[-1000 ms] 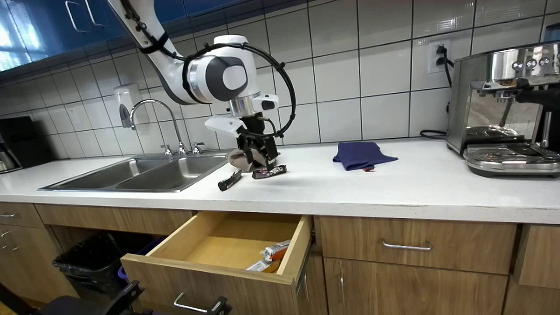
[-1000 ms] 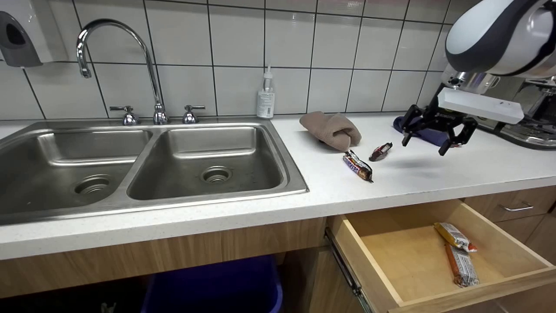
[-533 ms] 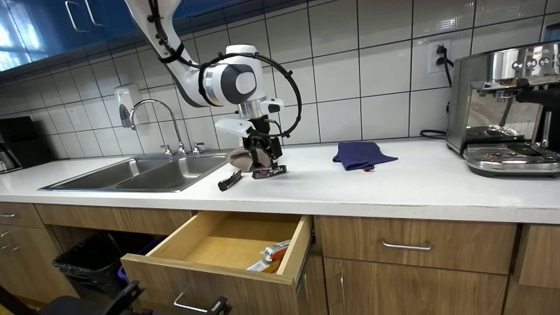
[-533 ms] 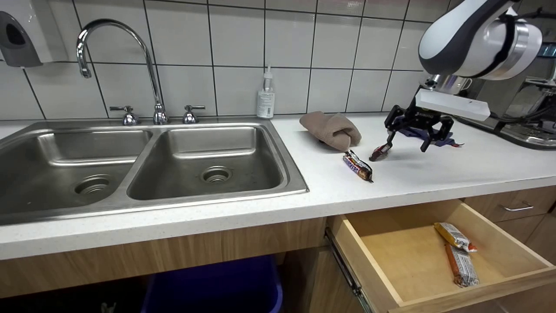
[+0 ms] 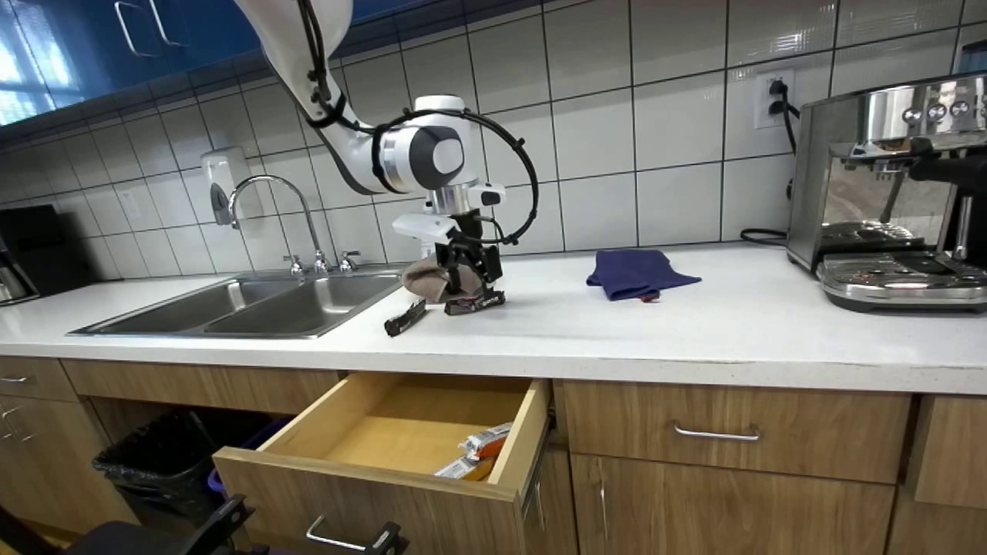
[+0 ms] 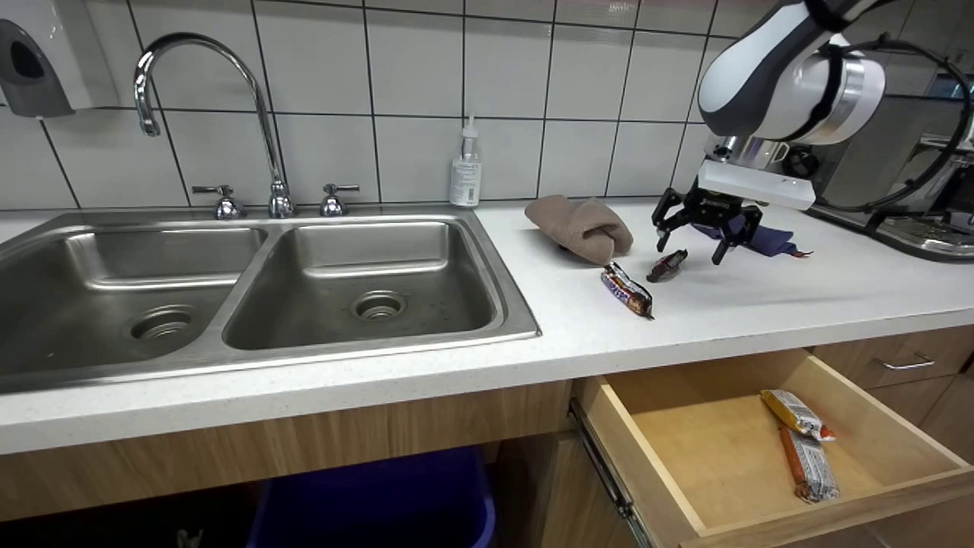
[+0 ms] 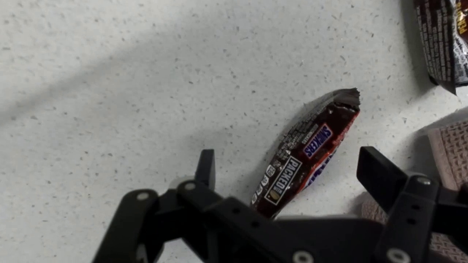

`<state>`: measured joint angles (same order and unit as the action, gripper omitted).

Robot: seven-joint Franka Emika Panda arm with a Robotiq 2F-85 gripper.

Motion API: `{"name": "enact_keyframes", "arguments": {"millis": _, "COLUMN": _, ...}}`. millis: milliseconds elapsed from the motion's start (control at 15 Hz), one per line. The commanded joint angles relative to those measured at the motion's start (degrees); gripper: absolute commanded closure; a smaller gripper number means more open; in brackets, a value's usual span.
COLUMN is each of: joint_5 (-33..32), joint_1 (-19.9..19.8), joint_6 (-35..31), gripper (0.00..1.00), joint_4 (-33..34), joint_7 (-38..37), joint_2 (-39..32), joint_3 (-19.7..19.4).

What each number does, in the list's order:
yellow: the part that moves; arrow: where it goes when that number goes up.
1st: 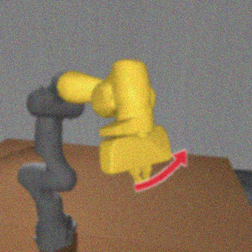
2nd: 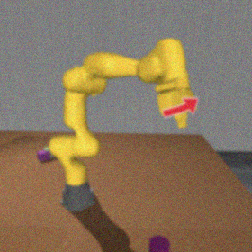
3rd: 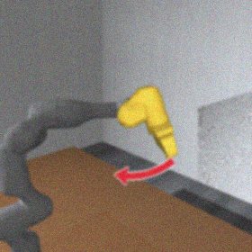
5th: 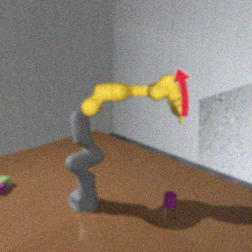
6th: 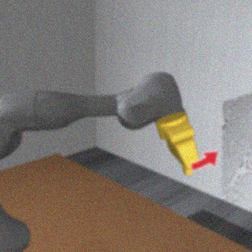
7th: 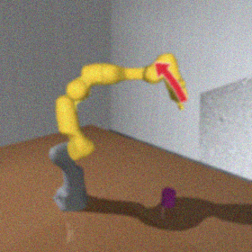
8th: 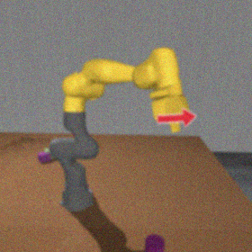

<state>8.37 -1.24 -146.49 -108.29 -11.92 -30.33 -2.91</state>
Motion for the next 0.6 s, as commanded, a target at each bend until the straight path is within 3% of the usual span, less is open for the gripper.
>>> {"name": "enact_keyframes", "arguments": {"millis": 0, "joint_5": -0.77, "joint_1": 0.61, "joint_6": 4.57, "gripper": 0.00, "joint_4": 6.91, "joint_7": -1.62, "joint_2": -4.12, "joint_3": -0.35}}
{"name": "enact_keyframes", "arguments": {"millis": 533, "joint_5": -0.56, "joint_1": 0.58, "joint_6": 8.99, "gripper": 0.00, "joint_4": 15.28, "joint_7": -1.72, "joint_2": -9.87, "joint_3": -0.29}}
